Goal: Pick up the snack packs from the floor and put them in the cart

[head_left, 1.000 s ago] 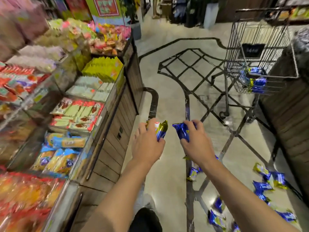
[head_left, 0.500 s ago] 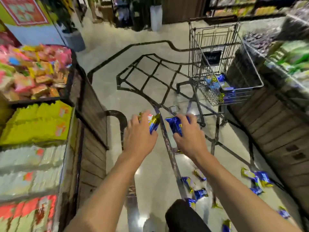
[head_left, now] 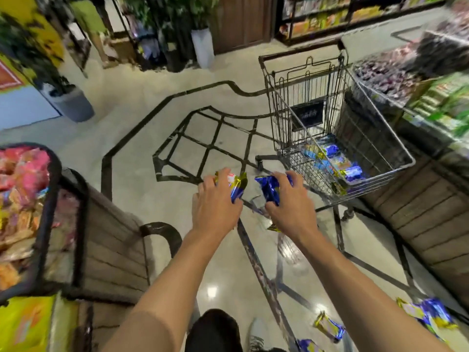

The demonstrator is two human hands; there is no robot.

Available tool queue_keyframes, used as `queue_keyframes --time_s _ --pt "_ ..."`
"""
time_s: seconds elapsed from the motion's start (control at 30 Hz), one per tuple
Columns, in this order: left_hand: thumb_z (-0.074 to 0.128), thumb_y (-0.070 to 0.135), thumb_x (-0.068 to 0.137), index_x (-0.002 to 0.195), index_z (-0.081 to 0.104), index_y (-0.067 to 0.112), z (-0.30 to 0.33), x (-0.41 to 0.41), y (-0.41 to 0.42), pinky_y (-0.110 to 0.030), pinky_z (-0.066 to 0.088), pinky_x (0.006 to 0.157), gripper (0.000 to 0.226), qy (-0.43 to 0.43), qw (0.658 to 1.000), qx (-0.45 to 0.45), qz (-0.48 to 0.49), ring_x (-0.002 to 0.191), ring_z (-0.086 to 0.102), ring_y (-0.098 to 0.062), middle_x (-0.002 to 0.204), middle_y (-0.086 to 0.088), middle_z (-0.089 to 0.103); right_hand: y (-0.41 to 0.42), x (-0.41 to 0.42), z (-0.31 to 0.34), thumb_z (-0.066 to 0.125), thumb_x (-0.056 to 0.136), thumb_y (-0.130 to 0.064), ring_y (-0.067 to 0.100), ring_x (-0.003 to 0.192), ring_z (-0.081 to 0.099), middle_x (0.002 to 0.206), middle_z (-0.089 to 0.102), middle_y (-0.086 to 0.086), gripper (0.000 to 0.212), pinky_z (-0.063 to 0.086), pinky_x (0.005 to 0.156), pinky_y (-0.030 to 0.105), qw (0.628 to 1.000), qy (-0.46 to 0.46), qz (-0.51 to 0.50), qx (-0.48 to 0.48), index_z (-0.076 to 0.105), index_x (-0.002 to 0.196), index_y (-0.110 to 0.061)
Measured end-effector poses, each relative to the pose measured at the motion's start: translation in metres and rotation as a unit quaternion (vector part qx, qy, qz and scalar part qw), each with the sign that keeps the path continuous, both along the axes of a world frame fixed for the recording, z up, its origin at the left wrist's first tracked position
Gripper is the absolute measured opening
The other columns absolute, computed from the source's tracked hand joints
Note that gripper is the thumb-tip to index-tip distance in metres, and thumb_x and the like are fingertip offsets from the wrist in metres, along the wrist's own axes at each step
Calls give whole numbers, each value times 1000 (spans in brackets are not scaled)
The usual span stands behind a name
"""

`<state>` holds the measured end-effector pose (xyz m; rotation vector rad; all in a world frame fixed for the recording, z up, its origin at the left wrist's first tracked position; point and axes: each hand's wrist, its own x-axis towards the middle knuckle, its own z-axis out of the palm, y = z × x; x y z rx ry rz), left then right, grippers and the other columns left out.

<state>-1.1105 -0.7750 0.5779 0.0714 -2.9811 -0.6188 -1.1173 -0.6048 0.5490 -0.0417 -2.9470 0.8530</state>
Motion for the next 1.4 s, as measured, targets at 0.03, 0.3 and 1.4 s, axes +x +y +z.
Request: queue_keyframes --time_s 0.03,0.3,1.4 --pt "67 33 88 144 26 32 2 -22 3 -36 45 95 70 2 1000 2 -8 117 47 -23 134 -7 42 3 -19 1 67 76 -29 32 117 52 143 29 2 69 50 91 49 1000 2 -6 -1 38 139 -29" --pt "66 35 86 144 27 32 -18 -219 42 -42 44 95 70 -15 995 -4 -103 119 47 -29 134 -8 43 35 -177 -13 66 78 -29 31 117 51 142 30 3 66 49 88 44 995 -4 -103 -4 39 138 -29" --pt "69 38 85 142 28 29 -121 -657 406 -43 47 93 71 -133 902 -37 -409 114 50 -30 130 -10 42 330 -507 -113 73 76 -23 28 109 55 147 23 3 75 53 73 38 880 -113 -453 -85 37 143 -27"
